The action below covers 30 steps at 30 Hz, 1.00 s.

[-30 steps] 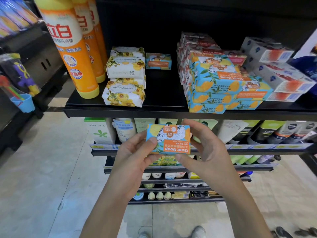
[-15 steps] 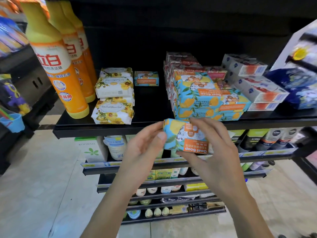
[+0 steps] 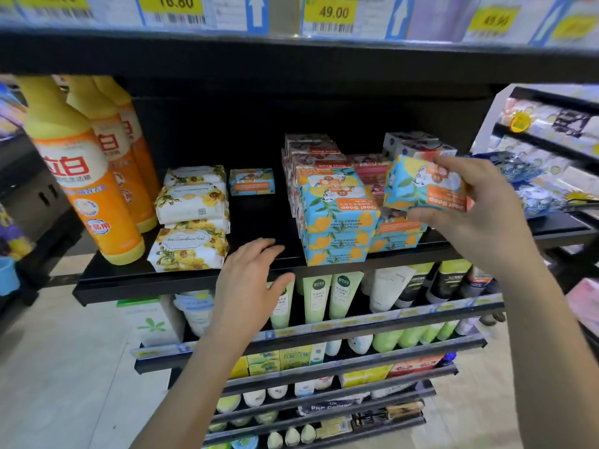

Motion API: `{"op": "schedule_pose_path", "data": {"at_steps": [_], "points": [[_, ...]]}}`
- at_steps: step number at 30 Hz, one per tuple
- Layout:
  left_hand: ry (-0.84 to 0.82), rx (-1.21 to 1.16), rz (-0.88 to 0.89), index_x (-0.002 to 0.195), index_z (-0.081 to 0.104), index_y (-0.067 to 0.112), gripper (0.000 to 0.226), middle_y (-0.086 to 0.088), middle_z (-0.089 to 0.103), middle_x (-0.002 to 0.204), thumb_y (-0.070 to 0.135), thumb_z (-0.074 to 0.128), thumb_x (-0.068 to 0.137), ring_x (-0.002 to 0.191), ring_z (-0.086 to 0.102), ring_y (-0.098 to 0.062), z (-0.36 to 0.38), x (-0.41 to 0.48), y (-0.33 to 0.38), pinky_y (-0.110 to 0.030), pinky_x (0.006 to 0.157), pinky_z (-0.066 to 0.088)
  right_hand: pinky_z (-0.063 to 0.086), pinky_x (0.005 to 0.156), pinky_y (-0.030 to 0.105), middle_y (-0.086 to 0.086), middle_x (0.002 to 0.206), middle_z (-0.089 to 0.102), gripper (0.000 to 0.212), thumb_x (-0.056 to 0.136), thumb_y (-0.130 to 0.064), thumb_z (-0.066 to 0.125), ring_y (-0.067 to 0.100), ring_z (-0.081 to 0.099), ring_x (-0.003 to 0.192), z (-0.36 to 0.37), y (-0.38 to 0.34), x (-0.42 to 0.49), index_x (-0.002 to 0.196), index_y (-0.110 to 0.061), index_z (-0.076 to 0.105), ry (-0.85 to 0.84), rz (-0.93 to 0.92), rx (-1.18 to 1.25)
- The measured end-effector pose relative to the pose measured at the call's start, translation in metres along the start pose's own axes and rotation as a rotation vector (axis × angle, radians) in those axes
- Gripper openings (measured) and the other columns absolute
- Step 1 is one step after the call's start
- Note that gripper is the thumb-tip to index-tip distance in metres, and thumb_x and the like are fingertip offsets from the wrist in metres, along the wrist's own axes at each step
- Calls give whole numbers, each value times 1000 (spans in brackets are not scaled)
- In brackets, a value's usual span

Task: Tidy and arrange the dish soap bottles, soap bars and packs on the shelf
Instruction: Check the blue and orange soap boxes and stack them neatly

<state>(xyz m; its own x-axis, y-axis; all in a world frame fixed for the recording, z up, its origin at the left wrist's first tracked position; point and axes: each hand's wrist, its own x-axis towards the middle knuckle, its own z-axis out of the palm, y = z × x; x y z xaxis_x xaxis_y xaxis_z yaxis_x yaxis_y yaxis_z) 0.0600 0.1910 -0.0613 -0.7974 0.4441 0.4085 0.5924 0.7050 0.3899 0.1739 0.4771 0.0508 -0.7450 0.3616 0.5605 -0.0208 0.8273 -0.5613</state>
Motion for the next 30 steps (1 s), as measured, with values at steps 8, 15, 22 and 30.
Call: {"op": "schedule_pose_path", "data": {"at_steps": [8,15,22,30], "points": [[19,-28,-16,137,64,18,51,1,59,144,37,75,91,135,51,-22,1,-1,-1,-39,112,38,55,88,34,0,135,55,78,76,-19,89,19,61,113,4,15,35,146,-21,53,-279,95,7],[46,-19,-15,136,65,19,51,2,60,143,38,76,90,134,53,-22,5,-2,-2,-40,111,38,58,98,45,-16,135,60,89,74,-29,83,9,66,118,11,29,39,153,-26,42,-398,98,211],[56,-29,-23,136,65,20,50,3,60,143,37,76,90,134,52,-21,7,-3,-2,-39,112,38,42,111,32,-14,152,47,103,70,-45,83,4,47,138,18,41,-5,159,-26,33,-199,173,282],[44,-35,-28,137,64,18,50,1,59,145,35,75,91,135,51,-23,6,-2,-1,-41,113,37,38,112,38,6,149,50,80,77,-43,85,24,45,139,50,66,-49,143,-6,57,-111,188,-202]]}}
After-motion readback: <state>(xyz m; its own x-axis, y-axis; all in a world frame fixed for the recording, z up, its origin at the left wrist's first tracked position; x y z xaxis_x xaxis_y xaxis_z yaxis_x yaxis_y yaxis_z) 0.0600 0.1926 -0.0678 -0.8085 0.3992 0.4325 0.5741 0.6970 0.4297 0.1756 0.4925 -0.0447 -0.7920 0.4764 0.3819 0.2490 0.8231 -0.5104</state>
